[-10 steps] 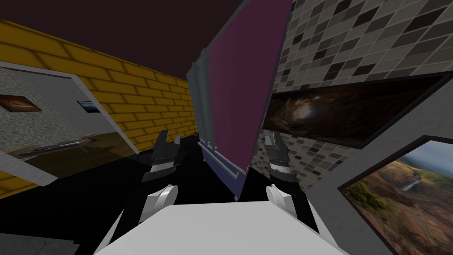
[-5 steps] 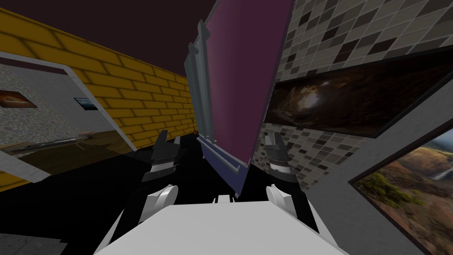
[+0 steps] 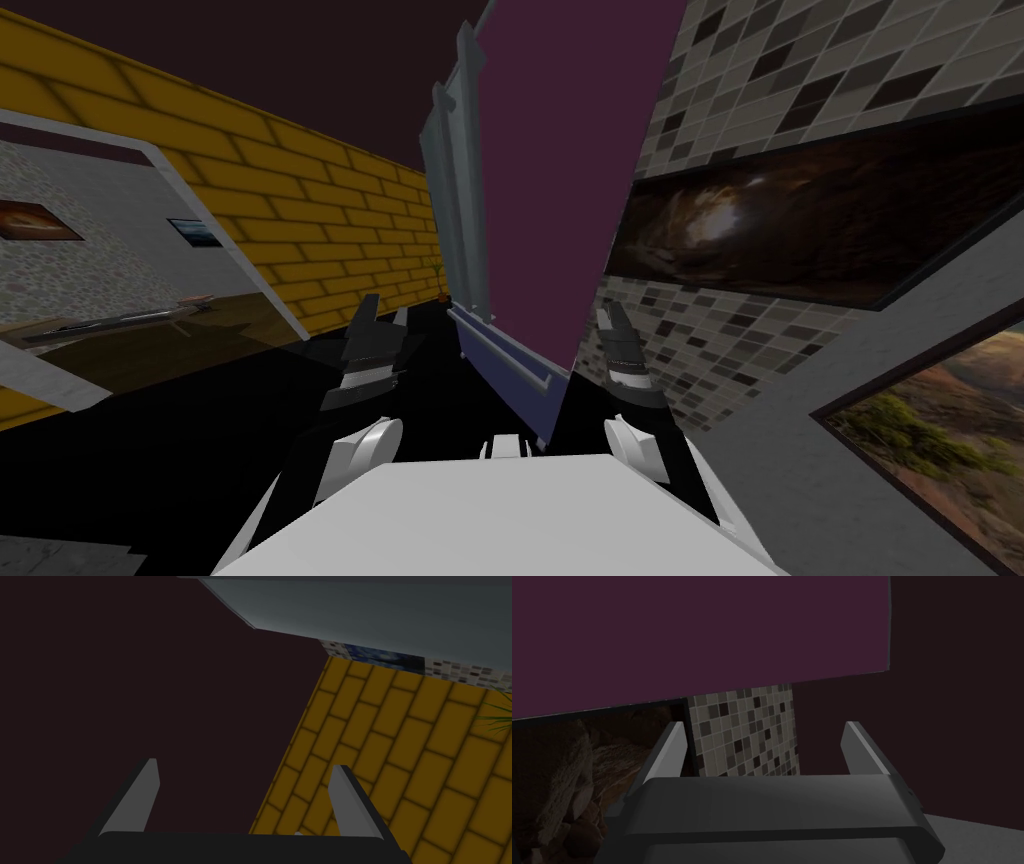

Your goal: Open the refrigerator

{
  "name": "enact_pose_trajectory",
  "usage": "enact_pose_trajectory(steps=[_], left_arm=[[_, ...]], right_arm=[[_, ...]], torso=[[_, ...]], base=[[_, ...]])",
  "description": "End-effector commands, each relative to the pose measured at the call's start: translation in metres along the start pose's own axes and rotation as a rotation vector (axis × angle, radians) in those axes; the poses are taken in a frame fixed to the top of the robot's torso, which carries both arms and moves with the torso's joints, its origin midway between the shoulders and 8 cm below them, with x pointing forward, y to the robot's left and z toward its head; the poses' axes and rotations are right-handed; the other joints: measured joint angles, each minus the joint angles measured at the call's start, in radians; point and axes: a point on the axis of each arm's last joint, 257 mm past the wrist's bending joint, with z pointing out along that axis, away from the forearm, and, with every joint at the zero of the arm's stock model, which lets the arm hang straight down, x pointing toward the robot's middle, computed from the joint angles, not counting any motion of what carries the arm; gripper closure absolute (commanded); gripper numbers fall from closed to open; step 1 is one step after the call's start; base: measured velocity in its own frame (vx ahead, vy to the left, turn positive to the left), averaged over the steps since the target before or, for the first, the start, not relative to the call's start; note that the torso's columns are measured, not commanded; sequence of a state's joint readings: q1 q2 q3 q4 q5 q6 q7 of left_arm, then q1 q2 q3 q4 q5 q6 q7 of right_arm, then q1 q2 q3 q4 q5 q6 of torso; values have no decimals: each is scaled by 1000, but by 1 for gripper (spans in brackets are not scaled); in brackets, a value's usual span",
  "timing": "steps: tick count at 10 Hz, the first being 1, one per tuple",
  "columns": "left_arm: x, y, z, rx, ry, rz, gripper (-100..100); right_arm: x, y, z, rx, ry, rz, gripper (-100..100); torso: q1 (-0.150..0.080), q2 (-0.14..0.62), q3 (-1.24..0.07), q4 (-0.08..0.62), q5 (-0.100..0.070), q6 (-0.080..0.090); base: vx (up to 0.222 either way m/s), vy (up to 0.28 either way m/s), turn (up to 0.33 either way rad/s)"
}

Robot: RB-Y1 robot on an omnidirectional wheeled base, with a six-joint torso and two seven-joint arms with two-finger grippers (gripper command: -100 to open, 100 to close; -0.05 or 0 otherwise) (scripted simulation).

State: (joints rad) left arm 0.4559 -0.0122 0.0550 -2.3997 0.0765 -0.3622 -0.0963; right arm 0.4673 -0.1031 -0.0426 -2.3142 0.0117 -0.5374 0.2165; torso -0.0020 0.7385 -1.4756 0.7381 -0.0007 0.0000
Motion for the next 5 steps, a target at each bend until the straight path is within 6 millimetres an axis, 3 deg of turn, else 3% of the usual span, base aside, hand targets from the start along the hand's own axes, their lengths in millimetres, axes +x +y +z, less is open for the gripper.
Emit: enact_pose_trajectory(steps=[1,5], left_arm=[[0,0,0,0,0,0,0],[0,0,0,0,0,0,0]], right_arm=[[1,-8,-3,-2,16,-85,-100],[0,-20,-6,-6,32,-211,-100]], torso=[[2,0,0,0,0,0],[3,-3,-2,-1,1,-2]], base=[[27,73,2],[25,75,1]])
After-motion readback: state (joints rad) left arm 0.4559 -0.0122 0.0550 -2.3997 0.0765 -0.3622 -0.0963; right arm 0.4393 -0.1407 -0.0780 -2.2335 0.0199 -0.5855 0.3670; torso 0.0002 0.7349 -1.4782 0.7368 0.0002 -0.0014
